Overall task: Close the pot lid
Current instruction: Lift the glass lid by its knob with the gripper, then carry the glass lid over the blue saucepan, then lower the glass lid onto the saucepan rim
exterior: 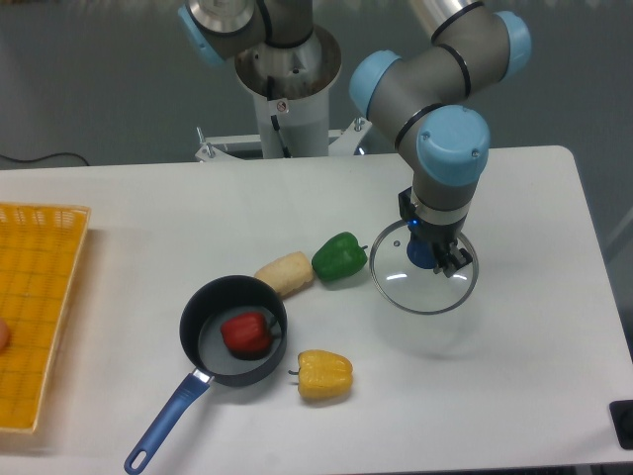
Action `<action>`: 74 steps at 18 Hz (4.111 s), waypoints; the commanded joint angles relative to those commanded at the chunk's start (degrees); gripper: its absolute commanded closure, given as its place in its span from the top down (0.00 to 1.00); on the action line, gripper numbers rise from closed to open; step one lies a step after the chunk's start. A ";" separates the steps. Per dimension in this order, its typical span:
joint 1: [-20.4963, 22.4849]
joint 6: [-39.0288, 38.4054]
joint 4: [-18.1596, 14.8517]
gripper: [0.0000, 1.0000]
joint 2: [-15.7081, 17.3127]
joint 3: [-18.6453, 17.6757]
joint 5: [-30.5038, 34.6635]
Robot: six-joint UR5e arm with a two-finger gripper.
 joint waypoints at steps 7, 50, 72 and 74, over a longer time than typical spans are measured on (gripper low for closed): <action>-0.18 -0.09 0.00 0.53 0.26 -0.44 0.00; -25.05 -28.12 -1.14 0.53 -1.67 3.25 -1.23; -27.25 -31.73 -4.39 0.53 -6.24 7.82 -0.70; -27.25 -32.34 -4.39 0.53 -6.33 8.17 -0.70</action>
